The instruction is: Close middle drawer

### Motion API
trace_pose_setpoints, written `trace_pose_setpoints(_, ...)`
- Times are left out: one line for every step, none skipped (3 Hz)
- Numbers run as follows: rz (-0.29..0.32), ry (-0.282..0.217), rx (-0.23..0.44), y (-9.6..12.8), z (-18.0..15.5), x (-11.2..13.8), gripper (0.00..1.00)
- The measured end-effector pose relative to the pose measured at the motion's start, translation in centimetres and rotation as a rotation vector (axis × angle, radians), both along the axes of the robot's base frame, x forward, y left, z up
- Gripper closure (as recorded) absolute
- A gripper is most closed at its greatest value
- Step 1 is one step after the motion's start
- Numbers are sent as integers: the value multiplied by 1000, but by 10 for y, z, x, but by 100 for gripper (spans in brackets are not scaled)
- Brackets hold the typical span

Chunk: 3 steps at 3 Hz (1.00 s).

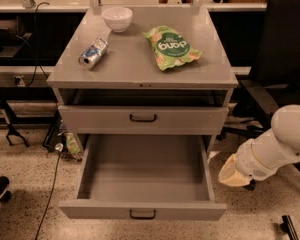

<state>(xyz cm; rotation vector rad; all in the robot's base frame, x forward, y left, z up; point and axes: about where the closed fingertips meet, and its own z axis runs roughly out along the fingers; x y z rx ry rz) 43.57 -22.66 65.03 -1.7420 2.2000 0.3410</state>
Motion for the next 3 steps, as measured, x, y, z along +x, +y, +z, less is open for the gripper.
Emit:
trace_pose_setpoints(-5,40,-15,-4,-39,-11,100)
trace_pose_setpoints(-58,95,-13,-4,-68,-18,100)
trace_pose_setpoints(-35,92,-36,-4,-63,-18,100)
